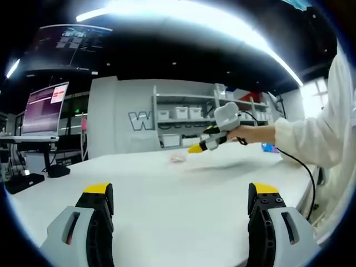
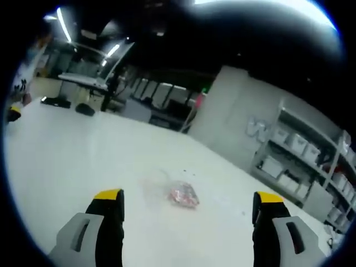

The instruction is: Open the resealable bag by pulling the two sides of the seal apart until the entire bag opening is separated and visibly accessible.

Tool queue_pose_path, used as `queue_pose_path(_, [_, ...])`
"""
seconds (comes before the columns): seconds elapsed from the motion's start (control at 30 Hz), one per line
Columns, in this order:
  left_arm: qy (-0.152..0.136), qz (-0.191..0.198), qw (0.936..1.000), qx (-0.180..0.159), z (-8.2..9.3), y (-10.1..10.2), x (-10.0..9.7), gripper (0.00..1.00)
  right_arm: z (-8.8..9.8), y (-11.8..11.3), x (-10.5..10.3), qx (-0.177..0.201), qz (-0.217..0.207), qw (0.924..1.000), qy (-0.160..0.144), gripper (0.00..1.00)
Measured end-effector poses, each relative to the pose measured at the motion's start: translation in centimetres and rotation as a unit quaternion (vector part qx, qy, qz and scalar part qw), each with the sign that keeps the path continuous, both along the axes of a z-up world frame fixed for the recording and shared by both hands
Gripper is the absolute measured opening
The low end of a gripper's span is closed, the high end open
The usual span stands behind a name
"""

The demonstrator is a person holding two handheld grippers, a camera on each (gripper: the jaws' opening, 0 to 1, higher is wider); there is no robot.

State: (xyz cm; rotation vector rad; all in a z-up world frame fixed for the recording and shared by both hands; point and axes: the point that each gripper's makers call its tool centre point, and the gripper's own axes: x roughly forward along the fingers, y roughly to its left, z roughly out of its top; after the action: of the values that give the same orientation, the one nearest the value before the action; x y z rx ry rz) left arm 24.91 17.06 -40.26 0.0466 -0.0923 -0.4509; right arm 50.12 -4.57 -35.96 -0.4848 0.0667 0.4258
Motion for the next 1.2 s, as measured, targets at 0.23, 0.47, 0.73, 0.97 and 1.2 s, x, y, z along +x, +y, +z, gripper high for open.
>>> queue_pose_path(0.23, [0.000, -0.004, 1.0000, 0.000, -0.1, -0.3, -0.1, 1.00, 0.2, -0.4, -0.8, -0.003, 0.001, 1.0000, -0.004, 0.96])
queue_pose_path(0.47, [0.000, -0.002, 1.0000, 0.000, 0.0, -0.1, -0.1, 1.00, 0.1, -0.3, -1.7, -0.008, 0.006, 0.9999, -0.006, 0.96])
queue_pose_path(0.73, [0.000, -0.003, 1.0000, 0.001, 0.0, -0.2, -0.1, 1.00, 0.7, 0.3, -2.7, 0.000, 0.015, 0.9998, -0.013, 0.96])
queue_pose_path(0.97, [0.000, -0.002, 1.0000, 0.000, -0.1, -0.2, -0.2, 1.00, 0.5, 0.0, -2.7, 0.011, 0.014, 0.9998, -0.009, 0.96])
queue_pose_path(1.2, [0.000, -0.003, 1.0000, 0.001, -0.1, -0.2, -0.3, 1.00, -0.1, -0.1, -2.8, 0.016, 0.013, 0.9998, -0.003, 0.95])
